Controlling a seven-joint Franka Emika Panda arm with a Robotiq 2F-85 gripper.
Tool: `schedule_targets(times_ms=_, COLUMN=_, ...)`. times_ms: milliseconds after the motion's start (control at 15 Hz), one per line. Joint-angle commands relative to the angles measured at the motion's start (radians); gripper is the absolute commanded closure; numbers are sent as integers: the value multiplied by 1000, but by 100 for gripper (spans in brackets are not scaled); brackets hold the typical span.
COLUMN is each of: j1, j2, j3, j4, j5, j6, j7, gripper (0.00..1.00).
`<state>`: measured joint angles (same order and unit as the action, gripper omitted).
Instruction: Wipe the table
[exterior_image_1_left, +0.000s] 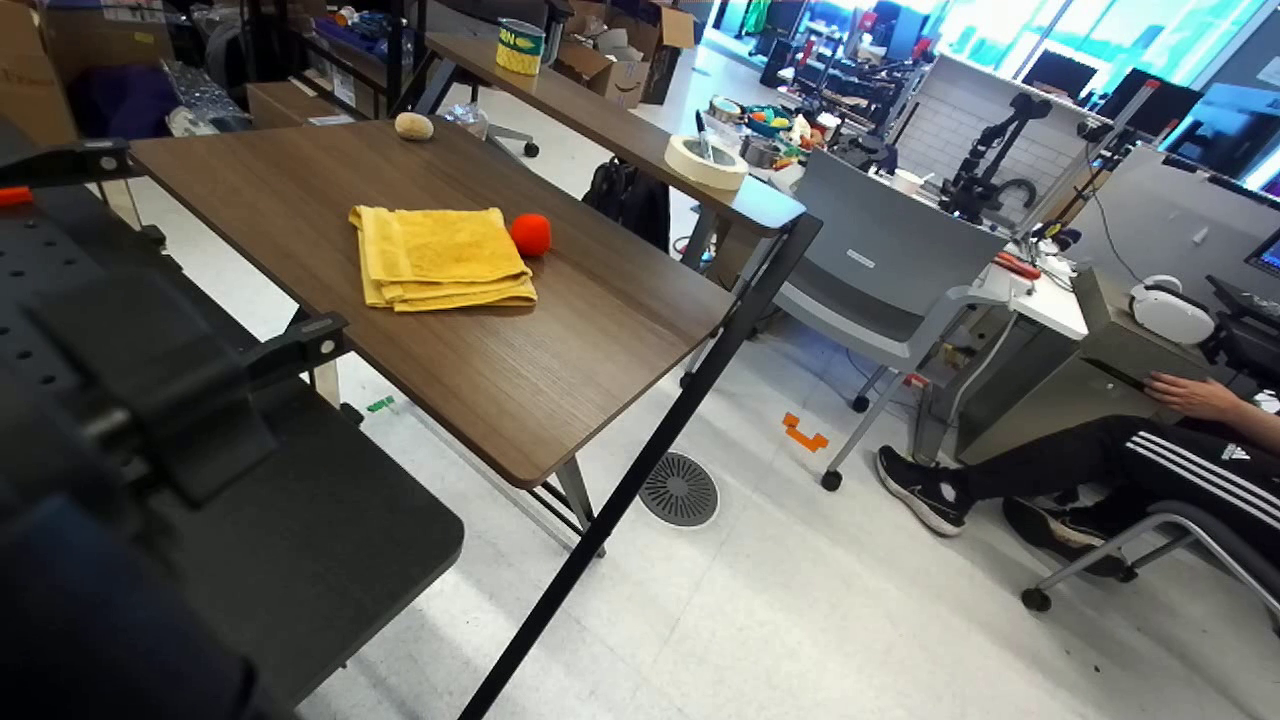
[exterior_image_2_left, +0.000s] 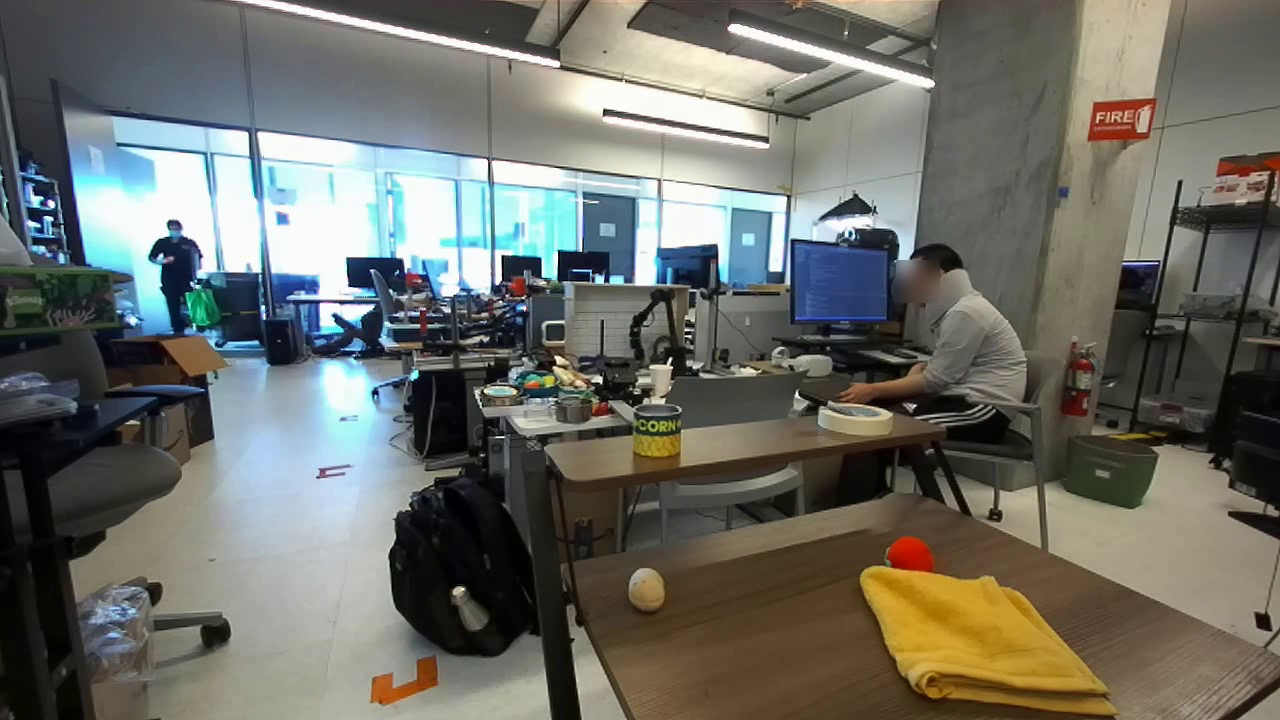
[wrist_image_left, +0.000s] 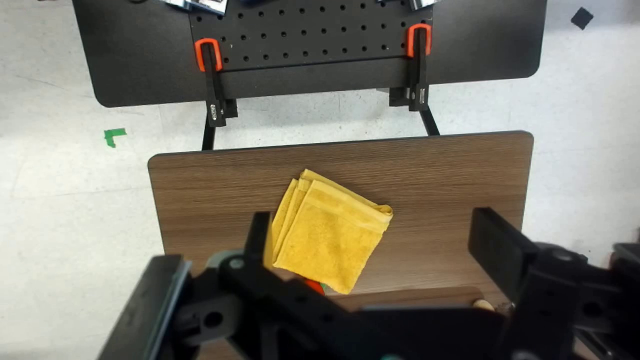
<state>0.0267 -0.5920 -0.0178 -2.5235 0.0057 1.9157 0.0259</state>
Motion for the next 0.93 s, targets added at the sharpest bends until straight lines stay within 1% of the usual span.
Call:
schedule_targets(times_ms=0, j1=-10, j2=0, j3=8, j4=2, j5=5, j6=-2, j7=-5, gripper=0)
schedule_targets(times_ms=733, j1=-10, j2=0, j3=8, j4=2, j5=5, j6=-2, j7=-5, gripper=0)
schedule_targets(times_ms=800, j1=-14, j2=32, j3=-2, j4=12, j5=9, j6=37, j7=-9, gripper=0)
schedule_targets(times_ms=867, j1=-12, j2=109, j3=-18, j4=37, j5=27, j6=89, j7=-23, gripper=0)
